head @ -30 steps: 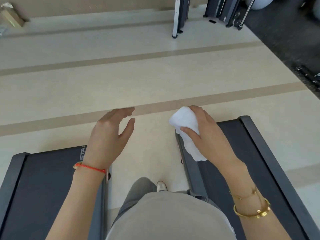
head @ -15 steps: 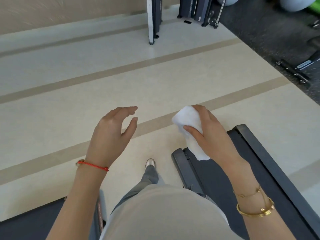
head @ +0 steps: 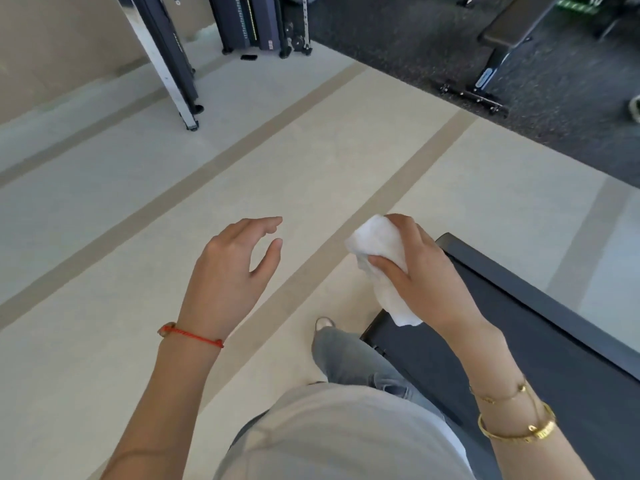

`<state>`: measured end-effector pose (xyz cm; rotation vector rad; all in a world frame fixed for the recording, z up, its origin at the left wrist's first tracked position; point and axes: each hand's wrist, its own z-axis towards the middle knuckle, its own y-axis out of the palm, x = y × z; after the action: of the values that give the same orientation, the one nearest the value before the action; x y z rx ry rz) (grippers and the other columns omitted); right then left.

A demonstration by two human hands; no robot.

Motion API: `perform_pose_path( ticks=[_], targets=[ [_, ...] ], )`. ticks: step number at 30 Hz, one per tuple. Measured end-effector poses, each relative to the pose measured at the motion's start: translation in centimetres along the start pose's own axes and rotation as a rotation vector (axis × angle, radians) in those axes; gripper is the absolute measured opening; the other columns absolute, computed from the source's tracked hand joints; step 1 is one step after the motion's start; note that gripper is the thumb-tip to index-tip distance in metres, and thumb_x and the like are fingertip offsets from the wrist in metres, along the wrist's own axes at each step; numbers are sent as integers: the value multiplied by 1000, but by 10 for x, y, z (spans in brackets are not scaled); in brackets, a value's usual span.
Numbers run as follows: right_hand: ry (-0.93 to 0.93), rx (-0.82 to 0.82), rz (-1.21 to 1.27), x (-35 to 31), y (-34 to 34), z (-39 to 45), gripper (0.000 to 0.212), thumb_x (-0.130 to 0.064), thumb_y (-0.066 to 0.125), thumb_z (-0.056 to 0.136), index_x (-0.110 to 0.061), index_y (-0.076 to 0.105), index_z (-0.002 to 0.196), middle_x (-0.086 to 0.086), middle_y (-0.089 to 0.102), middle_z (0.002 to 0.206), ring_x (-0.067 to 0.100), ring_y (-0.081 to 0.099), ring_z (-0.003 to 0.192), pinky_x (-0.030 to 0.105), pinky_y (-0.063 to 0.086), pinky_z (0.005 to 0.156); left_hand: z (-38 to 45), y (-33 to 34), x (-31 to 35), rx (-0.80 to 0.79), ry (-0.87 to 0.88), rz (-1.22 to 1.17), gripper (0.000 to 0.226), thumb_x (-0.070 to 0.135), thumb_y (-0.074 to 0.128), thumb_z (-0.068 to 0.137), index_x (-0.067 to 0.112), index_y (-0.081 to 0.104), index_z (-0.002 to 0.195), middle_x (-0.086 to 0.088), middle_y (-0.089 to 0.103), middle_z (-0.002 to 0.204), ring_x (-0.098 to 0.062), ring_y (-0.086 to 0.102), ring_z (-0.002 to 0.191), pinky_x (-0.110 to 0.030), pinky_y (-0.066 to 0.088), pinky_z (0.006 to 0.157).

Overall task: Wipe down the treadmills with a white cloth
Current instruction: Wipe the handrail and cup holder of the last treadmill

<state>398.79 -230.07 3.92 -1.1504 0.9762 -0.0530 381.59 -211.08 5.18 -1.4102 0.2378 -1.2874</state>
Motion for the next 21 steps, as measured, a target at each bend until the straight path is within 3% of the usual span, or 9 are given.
perform_pose_path(
  ticks=[4,10,21],
  targets=[
    [115,59,1,11,0,43,46,-40,53,95,-22,38,135,-3,52,126,20,51,108,40,49,80,71,19,-13,-82,81,-40,27,22,59,96,19,65,122,7,67,114,-12,63,108,-35,50,96],
    [248,166,-11,50,-14,114,46,-40,53,95,-23,37,135,-4,52,127,19,51,106,32,43,78,192,65,-12,-160,224,-93,27,22,58,96,18,65,122,6,68,113,-12,63,107,-35,51,94],
    [454,381,9,137,-93,257,43,-39,52,95,-25,38,133,-6,51,123,19,50,103,35,46,75,421,163,56,-285,484,-154,27,20,59,96,17,65,121,5,68,111,-13,63,105,-33,51,91]
  ],
)
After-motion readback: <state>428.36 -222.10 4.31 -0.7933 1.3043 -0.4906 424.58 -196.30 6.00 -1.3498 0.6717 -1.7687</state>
